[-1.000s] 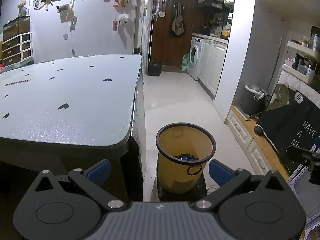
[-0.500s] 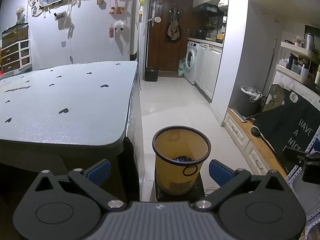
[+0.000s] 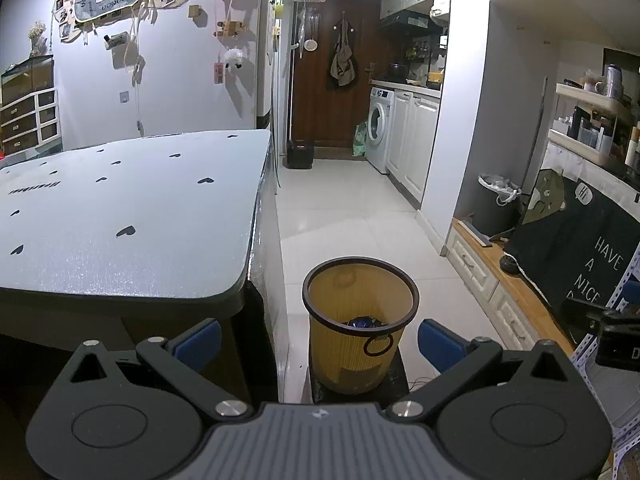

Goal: Collect trash

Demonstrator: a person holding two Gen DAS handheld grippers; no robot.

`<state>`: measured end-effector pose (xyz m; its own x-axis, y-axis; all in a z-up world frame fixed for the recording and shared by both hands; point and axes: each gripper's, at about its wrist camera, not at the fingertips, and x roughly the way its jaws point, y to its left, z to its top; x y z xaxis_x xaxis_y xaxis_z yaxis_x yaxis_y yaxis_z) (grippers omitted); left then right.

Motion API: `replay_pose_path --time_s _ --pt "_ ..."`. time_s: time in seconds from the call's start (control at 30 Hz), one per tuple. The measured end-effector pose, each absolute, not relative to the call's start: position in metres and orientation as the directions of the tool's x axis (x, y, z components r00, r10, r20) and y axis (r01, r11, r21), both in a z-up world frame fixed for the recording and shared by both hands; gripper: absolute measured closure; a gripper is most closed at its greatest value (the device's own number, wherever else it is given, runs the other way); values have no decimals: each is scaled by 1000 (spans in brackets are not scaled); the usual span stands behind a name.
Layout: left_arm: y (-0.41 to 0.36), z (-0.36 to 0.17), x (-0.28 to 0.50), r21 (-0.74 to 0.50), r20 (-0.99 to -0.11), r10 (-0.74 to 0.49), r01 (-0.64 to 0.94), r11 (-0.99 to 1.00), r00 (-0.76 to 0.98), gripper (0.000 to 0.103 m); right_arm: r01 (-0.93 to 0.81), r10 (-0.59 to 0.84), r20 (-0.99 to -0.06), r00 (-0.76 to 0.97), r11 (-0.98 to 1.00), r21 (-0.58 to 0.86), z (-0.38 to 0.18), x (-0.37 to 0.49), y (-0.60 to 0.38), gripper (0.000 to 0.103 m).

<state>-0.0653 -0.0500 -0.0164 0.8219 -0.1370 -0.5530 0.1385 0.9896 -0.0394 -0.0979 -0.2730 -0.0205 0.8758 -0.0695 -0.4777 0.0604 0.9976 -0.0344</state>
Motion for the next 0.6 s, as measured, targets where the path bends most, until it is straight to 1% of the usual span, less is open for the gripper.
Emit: replay_pose_path --time_s 0.6 --pt "-52 -15 -65 -37 -558 -140 145 989 818 0 66 -75 -477 876 997 -36 -17 -98 -275 0"
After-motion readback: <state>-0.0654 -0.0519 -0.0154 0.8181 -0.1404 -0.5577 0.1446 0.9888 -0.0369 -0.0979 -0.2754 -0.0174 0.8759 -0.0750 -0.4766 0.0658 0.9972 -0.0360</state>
